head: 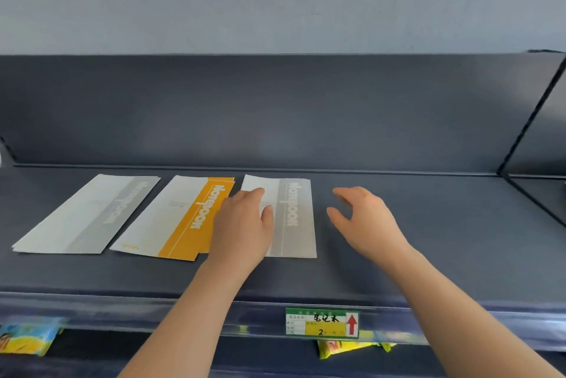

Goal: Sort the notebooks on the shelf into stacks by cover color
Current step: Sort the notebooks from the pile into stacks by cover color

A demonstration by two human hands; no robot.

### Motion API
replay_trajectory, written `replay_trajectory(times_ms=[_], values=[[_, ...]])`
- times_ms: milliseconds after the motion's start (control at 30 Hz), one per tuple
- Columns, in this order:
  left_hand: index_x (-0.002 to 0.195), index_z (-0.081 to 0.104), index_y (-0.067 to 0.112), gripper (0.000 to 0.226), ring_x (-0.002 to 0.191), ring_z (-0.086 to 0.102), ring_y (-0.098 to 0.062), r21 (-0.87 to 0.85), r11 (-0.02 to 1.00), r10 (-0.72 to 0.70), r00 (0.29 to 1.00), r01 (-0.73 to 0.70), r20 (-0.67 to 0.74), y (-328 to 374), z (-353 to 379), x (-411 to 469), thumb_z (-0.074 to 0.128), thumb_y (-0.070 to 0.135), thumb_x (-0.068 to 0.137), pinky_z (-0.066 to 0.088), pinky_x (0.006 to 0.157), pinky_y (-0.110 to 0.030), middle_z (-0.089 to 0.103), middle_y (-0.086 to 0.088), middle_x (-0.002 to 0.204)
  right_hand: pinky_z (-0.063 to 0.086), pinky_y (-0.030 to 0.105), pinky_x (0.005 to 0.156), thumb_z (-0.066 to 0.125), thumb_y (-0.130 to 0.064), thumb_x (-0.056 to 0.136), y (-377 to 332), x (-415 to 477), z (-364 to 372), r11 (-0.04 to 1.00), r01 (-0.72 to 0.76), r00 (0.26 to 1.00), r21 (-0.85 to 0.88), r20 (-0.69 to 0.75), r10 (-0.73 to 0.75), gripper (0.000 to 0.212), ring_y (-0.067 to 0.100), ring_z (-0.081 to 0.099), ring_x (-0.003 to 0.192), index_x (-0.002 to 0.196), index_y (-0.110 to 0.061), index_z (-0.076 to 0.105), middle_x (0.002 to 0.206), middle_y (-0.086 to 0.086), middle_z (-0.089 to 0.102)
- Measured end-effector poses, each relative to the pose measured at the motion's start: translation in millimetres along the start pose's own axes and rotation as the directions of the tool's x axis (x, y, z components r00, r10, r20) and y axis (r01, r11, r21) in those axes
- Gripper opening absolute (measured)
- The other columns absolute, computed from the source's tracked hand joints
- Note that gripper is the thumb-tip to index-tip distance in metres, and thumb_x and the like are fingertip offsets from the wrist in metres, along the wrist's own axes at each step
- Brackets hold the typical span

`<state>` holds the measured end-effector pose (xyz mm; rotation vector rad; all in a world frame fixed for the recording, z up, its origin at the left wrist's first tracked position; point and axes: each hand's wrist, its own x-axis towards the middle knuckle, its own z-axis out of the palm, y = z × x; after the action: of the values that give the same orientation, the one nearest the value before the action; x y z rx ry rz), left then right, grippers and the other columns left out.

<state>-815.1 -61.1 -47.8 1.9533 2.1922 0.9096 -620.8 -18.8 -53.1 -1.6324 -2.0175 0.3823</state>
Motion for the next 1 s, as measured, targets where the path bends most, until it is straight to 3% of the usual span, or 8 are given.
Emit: replay_trajectory(times_ms=[167, 467, 800, 867, 1000], values=[[0.132, 0.054, 0.022, 0.037, 0.122, 0.048, -0.015, -0.099, 0.984, 0.142, 0.989, -0.145, -0.046, 60.5, 7.0, -5.1, 0.045, 0.032, 0.098, 0.042, 0.098, -0.029, 0.055, 0.005, 0.133, 0.037, 0.025, 0.095, 0.050, -0.032, 0.095, 24.5, -22.5, -40.0, 0.994, 0.033, 0.992, -0.106, -0.116, -0.045, 0.044, 0.016, 0.047, 0.124, 0.137, -0.019, 0.047, 0.139, -0.005, 0.048], [0.119, 0.063, 0.021, 0.029, 0.104, 0.054, -0.016, -0.234, 0.921, 0.328, 0.944, -0.313, 0.028, 191.8, 65.6, -25.3, 0.048, 0.032, 0.095, 0.044, 0.086, -0.030, 0.063, 0.006, 0.111, 0.034, 0.020, 0.099, 0.052, -0.033, 0.094, 129.0, -74.3, -133.8, 0.981, -0.095, 0.961, -0.166, -0.274, 0.047, 0.045, 0.013, 0.046, 0.125, 0.136, -0.018, 0.048, 0.139, -0.005, 0.049], [0.123, 0.060, 0.021, 0.032, 0.100, 0.057, -0.013, -0.399, 0.855, 0.392, 0.917, -0.333, 0.076, 378.7, 140.2, -68.1, 0.047, 0.031, 0.095, 0.048, 0.088, -0.036, 0.063, 0.010, 0.106, 0.040, 0.025, 0.095, 0.055, -0.030, 0.091, 278.8, -134.1, -261.9, 0.963, -0.210, 0.923, -0.167, -0.358, 0.139, 0.042, 0.016, 0.055, 0.115, 0.131, -0.015, 0.054, 0.131, -0.002, 0.057], [0.124, 0.059, 0.021, 0.033, 0.097, 0.057, -0.012, -0.422, 0.840, 0.410, 0.908, -0.340, 0.084, 408.2, 153.9, -75.7, 0.047, 0.032, 0.095, 0.049, 0.087, -0.037, 0.063, 0.011, 0.102, 0.038, 0.020, 0.094, 0.055, -0.029, 0.092, 303.9, -142.0, -279.1, 0.960, -0.228, 0.919, -0.160, -0.362, 0.158, 0.042, 0.015, 0.054, 0.117, 0.132, -0.015, 0.054, 0.132, -0.002, 0.055], [0.109, 0.064, 0.015, 0.025, 0.086, 0.058, -0.014, -0.424, 0.824, 0.453, 0.886, -0.376, 0.095, 454.7, 176.0, -82.6, 0.048, 0.028, 0.094, 0.051, 0.080, -0.039, 0.064, 0.007, 0.089, 0.037, 0.020, 0.093, 0.056, -0.030, 0.091, 347.6, -152.3, -309.1, 0.946, -0.284, 0.899, -0.156, -0.387, 0.207, 0.042, 0.015, 0.053, 0.117, 0.131, -0.016, 0.054, 0.131, -0.003, 0.056]])
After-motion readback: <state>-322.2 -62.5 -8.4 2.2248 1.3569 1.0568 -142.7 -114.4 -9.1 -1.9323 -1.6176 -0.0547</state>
